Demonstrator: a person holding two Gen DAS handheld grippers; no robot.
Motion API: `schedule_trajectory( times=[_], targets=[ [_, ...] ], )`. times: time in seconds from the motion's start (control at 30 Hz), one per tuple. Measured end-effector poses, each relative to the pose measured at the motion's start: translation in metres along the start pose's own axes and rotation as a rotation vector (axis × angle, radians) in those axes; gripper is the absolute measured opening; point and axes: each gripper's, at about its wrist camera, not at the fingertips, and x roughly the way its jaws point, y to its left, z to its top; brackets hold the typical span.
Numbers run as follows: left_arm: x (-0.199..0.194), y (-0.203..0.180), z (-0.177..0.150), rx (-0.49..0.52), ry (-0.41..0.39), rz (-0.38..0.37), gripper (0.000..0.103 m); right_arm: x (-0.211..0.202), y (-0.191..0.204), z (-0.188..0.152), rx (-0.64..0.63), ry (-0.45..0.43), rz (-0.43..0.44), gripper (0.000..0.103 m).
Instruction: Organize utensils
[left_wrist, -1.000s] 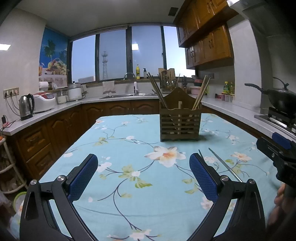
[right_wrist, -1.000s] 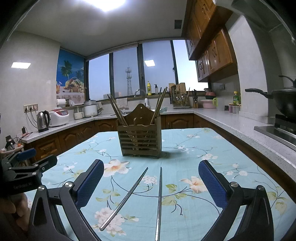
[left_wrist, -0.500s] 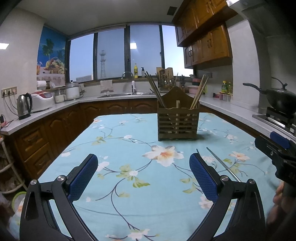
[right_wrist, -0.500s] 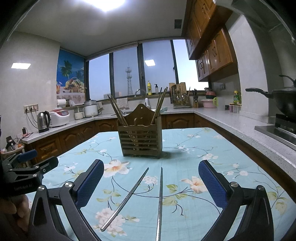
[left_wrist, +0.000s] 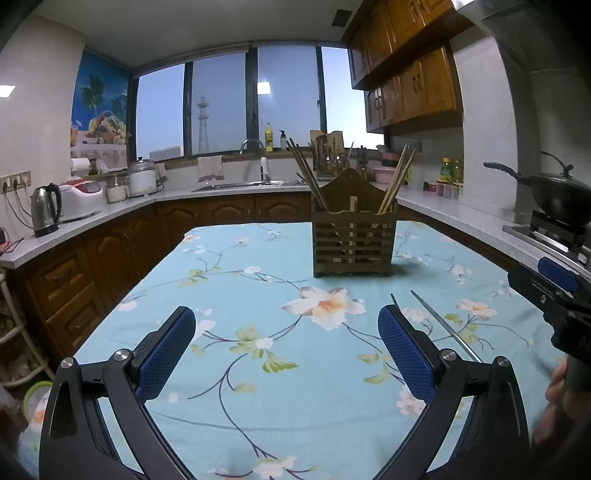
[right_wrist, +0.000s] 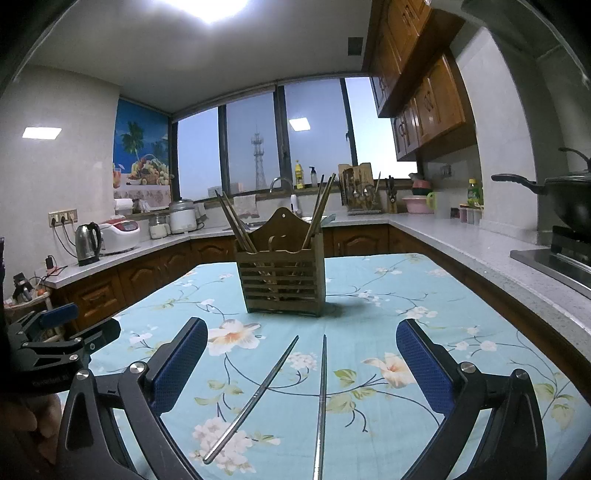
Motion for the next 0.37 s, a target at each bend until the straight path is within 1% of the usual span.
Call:
schedule_trajectory(
  times=[0.37],
  targets=[
    [0.007,-0.001,0.002,-0.006,0.023,-0.022,0.101,0.004,0.022,0.000,0.002,0.034,0.010,0.103]
  ],
)
